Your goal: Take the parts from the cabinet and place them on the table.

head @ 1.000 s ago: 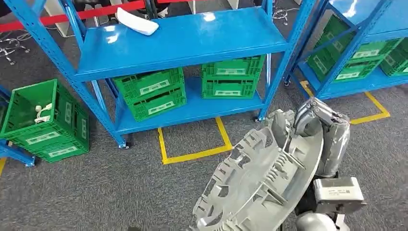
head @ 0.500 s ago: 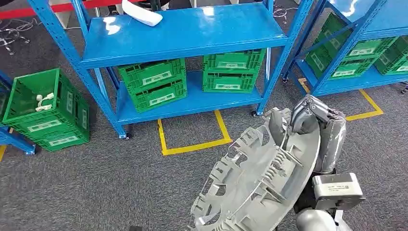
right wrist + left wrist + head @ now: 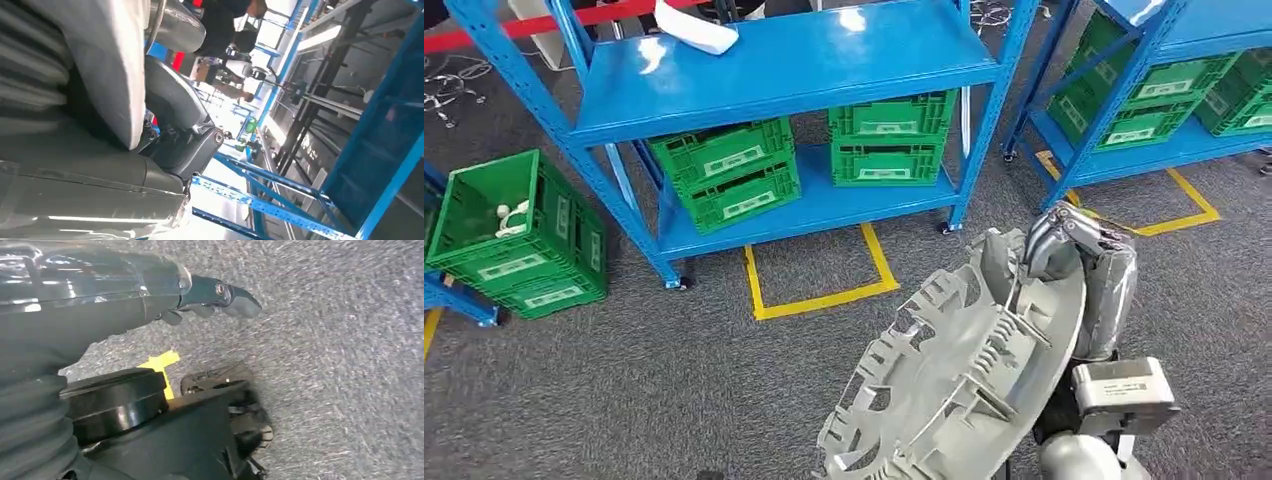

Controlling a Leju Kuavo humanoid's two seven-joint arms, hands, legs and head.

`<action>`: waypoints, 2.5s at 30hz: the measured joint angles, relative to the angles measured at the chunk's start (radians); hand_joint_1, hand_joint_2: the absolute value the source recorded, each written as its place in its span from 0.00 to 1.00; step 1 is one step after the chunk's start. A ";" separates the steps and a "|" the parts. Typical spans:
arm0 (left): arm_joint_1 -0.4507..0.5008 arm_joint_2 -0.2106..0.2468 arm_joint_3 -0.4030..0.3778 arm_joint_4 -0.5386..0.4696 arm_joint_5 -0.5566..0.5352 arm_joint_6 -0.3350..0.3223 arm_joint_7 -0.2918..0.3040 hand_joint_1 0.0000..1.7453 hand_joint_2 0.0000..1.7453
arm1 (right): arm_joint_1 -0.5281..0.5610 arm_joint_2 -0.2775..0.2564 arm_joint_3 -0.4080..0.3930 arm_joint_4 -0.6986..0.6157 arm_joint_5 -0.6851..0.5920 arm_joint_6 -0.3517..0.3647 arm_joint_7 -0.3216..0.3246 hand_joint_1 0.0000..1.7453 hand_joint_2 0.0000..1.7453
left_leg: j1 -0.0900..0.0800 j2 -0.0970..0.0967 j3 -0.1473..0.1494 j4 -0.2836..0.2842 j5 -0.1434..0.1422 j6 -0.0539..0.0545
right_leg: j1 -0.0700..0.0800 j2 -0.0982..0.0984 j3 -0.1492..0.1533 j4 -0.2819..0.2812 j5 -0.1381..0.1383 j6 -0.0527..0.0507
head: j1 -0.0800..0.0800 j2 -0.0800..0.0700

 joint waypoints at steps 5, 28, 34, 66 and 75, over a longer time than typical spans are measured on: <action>0.001 0.002 0.000 0.001 0.011 0.011 -0.003 0.00 1.00 | -0.008 0.002 0.001 0.015 -0.012 0.013 -0.003 1.00 1.00 | -0.002 -0.002 0.017 -0.010 0.058 0.016 | 0.018 0.000 -0.015 0.007 0.009 -0.010 | -0.006 0.000; 0.000 -0.030 0.000 0.002 0.032 0.003 -0.037 0.00 1.00 | -0.070 0.031 0.034 0.035 -0.021 0.002 -0.045 1.00 1.00 | -0.009 0.038 0.073 -0.158 0.089 0.015 | 0.013 -0.027 0.009 -0.012 0.003 -0.003 | 0.041 0.000; 0.005 -0.027 0.000 0.002 0.023 0.000 -0.026 0.00 1.00 | -0.056 0.041 0.035 0.036 -0.020 -0.019 -0.056 1.00 1.00 | -0.007 -0.006 -0.047 0.102 -0.009 0.013 | 0.014 0.047 0.001 -0.007 0.008 -0.010 | 0.012 0.000; 0.005 -0.019 0.000 0.002 0.016 0.001 -0.032 0.00 1.00 | -0.050 0.050 0.035 0.019 -0.010 -0.039 -0.071 1.00 1.00 | -0.006 -0.013 -0.029 0.023 0.070 0.016 | 0.020 0.057 -0.004 -0.001 0.006 -0.005 | 0.015 0.000; 0.007 -0.015 0.000 0.002 0.019 0.007 -0.043 0.00 1.00 | -0.071 0.050 0.037 0.016 -0.003 -0.040 -0.071 1.00 1.00 | 0.007 -0.026 0.050 -0.146 0.121 0.051 | 0.017 0.038 -0.066 0.090 -0.042 0.042 | 0.023 0.000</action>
